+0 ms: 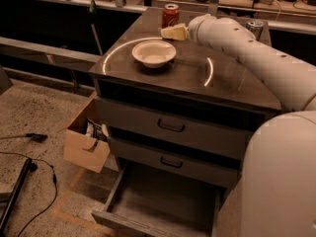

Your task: Place coke can into bottom drawer

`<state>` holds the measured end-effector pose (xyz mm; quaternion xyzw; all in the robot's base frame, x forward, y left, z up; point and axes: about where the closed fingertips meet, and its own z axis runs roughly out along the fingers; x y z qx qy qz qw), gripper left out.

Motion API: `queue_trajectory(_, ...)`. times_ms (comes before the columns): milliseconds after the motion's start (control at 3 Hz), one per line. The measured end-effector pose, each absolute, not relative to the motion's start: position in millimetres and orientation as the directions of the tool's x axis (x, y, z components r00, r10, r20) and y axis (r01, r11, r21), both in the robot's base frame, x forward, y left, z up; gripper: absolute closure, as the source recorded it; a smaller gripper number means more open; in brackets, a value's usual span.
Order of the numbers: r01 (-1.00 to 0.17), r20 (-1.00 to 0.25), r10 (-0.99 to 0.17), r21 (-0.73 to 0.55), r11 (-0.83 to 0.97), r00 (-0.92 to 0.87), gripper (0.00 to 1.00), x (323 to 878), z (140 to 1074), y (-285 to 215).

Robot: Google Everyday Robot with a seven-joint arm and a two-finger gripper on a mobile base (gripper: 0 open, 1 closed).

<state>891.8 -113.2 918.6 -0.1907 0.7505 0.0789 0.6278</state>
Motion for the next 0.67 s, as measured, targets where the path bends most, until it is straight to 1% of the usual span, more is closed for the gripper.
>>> queue_trajectory(667, -0.374, -0.975, -0.157, -0.088, 0.923, -0.157, 0.0, 927.7, 904.9, -101.0)
